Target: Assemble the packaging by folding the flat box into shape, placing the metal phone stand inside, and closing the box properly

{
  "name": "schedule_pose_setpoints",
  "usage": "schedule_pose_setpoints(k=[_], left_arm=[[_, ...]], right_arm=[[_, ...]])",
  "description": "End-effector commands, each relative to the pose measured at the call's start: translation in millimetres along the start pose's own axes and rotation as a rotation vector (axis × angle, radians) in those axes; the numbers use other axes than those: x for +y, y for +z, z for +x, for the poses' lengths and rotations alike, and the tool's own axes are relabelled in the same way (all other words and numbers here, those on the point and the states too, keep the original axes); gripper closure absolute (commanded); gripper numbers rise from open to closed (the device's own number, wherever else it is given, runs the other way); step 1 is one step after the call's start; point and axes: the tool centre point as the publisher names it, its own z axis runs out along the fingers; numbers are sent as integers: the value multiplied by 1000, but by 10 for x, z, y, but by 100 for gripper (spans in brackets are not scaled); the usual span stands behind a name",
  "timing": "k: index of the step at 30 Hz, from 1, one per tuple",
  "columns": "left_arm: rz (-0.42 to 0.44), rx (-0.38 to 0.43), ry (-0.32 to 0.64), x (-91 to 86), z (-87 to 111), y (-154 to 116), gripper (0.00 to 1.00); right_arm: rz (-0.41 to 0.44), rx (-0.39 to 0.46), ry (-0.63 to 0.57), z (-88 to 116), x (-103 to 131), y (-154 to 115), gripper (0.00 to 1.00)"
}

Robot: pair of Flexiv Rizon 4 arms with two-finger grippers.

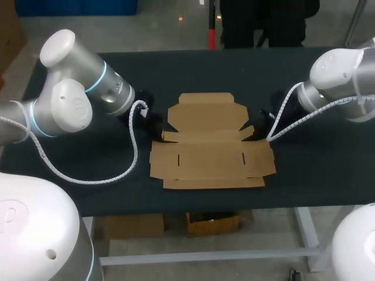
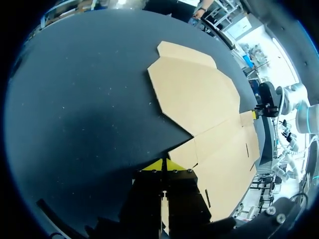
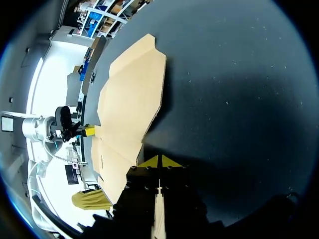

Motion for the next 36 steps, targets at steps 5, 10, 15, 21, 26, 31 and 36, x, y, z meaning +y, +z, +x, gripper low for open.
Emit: schedule_pose_setpoints(k=[5,10,15,21,26,31,36], left_arm=[[23,22,16,3,39,-51,100],[30,23,19,3,51,-68,100],[29,24,17,4,51,-64,100],[18,15,6,-1,26,-7,100],[17,-12,-4,-5,-3,-4,100],[12,-18,-13,-12,-36,15,100],[4,-16,-19,-19,-34,56,100]], right_arm=[[6,-2,-1,10,9,-16,100],[8,0,-1,13,7,-5,100],[10,0,0,14,3,3,100],[10,-2,1,15,0,3,100],[9,-3,2,8,-4,-4,100],[10,-1,4,-5,-3,5,100],[14,-1,4,-8,2,16,100]])
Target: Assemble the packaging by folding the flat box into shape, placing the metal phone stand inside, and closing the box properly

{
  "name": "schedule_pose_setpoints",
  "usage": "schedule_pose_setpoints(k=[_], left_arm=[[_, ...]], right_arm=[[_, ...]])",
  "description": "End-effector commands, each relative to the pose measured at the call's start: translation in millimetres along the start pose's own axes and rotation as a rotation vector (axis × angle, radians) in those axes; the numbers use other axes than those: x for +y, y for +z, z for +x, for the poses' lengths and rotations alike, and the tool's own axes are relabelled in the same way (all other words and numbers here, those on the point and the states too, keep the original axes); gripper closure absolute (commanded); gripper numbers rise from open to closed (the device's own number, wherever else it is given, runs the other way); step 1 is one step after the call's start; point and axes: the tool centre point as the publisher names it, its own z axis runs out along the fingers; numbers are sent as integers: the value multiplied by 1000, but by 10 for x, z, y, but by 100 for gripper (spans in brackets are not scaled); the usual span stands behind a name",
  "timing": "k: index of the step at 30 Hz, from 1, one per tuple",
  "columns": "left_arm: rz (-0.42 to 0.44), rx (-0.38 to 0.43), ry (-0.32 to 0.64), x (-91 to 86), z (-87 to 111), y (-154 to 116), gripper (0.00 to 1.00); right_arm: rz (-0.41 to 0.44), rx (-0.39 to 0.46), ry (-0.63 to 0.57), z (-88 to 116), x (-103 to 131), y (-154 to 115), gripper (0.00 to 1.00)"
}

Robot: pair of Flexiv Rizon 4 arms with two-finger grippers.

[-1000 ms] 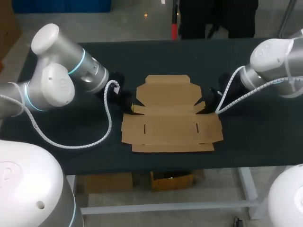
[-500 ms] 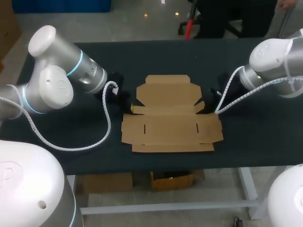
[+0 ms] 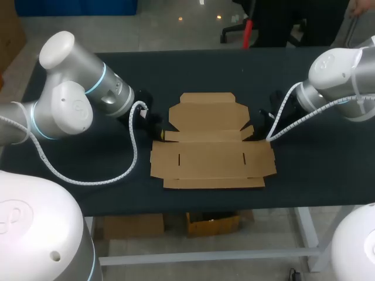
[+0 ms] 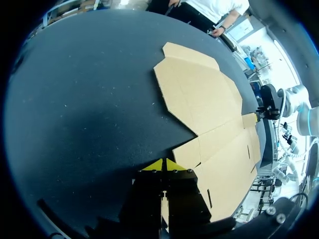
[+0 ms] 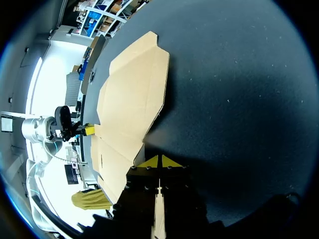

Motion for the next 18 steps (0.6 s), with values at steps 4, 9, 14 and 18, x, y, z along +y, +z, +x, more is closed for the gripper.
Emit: schedule_pose_setpoints(k=[4,9,14,18], left_arm=[[-15,-4,-2,-26,13,70,100],[-25,-13,-2,-31,31,92,100],[-24,-18,2,-36,62,76,100],[-17,-17,7,-38,84,44,100]], right_arm=[[8,2,0,-6,22,10,100],[7,-3,1,-4,29,5,100],[8,-8,3,7,29,14,100],[9,-10,3,17,26,20,100]])
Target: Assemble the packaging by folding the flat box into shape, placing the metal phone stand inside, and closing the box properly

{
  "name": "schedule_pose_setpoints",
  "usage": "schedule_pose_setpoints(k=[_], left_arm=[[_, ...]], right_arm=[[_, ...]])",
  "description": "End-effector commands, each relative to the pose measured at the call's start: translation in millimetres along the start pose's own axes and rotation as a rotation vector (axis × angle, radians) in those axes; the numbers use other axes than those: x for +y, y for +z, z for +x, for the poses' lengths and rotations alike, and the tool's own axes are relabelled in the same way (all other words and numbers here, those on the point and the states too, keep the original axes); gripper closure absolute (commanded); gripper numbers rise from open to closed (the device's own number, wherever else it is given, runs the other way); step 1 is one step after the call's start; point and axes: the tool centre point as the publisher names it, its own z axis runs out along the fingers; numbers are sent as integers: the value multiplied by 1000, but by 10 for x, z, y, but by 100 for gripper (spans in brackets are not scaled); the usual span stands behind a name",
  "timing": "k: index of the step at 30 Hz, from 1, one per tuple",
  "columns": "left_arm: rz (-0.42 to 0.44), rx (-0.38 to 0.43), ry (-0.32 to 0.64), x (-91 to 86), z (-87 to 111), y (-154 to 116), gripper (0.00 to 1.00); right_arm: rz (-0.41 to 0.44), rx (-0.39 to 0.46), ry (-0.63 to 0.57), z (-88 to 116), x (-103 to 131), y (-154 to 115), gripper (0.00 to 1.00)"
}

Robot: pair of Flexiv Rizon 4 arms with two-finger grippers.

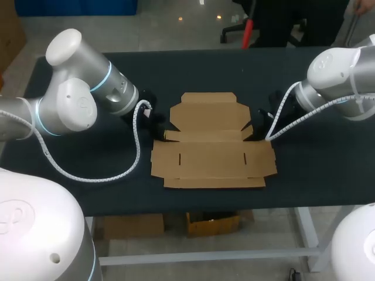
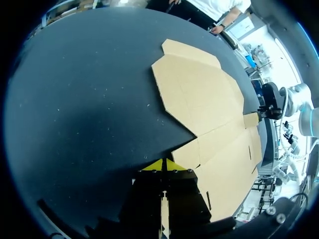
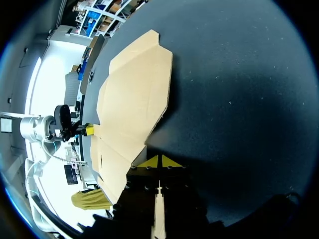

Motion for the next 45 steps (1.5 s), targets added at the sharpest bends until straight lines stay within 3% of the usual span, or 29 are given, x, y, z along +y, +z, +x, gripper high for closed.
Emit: schedule_pose_setpoints(k=[1,37,45], left_arm=[[4,-6,3,-1,38,-26,100],[2,-19,12,20,60,-23,100],[16,-17,33,6,150,-78,100]], right_arm=[[4,-2,0,7,11,3,100],[-5,-61,15,50,15,1,100],[-3,-63,17,48,14,12,100]])
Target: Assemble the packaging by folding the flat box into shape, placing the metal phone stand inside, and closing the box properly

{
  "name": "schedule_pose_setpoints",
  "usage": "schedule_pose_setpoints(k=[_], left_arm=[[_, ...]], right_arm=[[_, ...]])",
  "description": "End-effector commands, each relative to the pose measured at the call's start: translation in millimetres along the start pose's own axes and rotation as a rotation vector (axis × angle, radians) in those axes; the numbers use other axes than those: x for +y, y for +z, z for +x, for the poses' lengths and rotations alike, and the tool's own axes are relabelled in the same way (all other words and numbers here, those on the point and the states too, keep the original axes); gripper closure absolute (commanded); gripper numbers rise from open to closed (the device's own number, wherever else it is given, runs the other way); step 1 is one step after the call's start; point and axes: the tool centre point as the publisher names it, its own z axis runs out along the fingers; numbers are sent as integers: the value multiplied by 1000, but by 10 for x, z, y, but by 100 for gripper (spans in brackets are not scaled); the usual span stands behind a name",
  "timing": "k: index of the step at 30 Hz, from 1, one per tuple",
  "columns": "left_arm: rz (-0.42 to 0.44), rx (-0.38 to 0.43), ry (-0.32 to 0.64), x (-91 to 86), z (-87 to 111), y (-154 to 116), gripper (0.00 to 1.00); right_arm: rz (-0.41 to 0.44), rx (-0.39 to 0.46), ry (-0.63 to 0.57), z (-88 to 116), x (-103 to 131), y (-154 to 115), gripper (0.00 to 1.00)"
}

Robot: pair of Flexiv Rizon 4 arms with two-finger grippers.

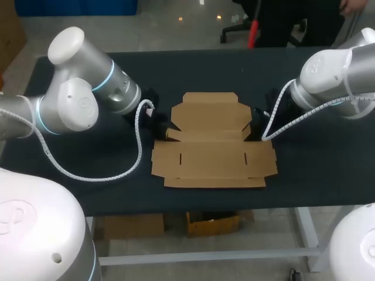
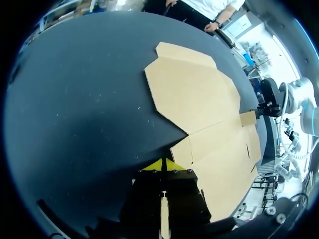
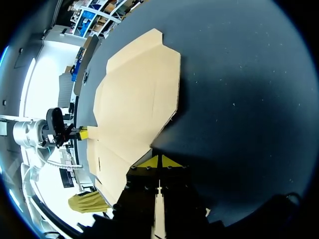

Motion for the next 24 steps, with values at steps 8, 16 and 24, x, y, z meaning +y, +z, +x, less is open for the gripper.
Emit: schedule_pose_setpoints(k=[8,16,24], left_arm=[[8,-19,14,-12,104,-37,100],[10,-43,22,-23,162,27,100],[6,-65,8,-27,135,67,100]], right_arm=[[2,1,0,-10,2,9,100],[2,2,2,-17,2,10,100],[4,-1,1,-18,0,8,100]])
